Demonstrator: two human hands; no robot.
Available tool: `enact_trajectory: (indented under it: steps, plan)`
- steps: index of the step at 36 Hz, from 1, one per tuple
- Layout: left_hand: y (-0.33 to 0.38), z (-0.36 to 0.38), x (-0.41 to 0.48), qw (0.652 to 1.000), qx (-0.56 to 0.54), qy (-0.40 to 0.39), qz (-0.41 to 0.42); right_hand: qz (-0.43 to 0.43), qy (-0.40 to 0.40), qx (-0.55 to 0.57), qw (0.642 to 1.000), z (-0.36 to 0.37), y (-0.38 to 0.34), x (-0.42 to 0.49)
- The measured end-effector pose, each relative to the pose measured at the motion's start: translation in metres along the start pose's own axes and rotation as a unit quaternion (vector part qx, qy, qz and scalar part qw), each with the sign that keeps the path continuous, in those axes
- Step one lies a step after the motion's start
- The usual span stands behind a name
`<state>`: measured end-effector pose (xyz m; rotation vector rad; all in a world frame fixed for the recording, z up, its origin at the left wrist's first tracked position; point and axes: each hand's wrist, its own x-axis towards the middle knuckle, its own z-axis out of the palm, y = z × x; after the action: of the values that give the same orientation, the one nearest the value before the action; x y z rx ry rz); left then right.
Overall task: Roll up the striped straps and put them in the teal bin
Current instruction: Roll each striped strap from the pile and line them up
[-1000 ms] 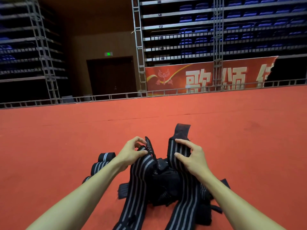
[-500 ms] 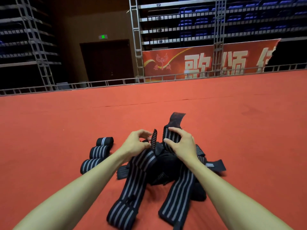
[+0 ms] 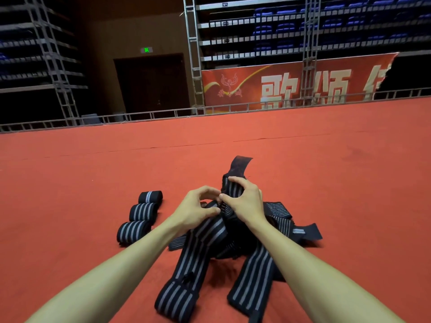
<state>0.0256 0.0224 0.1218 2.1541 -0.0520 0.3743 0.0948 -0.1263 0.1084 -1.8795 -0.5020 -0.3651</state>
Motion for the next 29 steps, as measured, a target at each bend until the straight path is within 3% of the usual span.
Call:
enact_trajectory:
  steps: [6, 10, 19, 22, 25, 29]
  plan:
    - [0.0, 0.001, -0.002, 1.0, 0.015, 0.007, -0.024, -0.022, -0.013, -0.018, 1.0, 0.006, 0.0, 0.008]
    - [-0.002, 0.005, 0.0, 0.995, 0.03, 0.03, -0.093, -0.05, -0.014, -0.03, 0.998, 0.007, 0.002, 0.01]
    - [-0.002, -0.001, 0.001, 0.984, 0.083, -0.032, -0.157, -0.069, -0.018, -0.078, 0.994, -0.012, 0.009, 0.021]
    - [-0.005, -0.006, 0.002, 0.988, 0.05, -0.019, -0.142, -0.042, -0.02, -0.075, 0.996, -0.022, 0.012, 0.028]
    - [-0.006, -0.01, 0.004, 0.992, 0.003, -0.006, -0.125, -0.06, -0.05, -0.095, 0.992, -0.028, 0.01, 0.033]
    - [-0.002, -0.013, 0.011, 0.99, -0.06, -0.001, -0.127, -0.078, -0.033, -0.113, 0.99, -0.04, 0.005, 0.047]
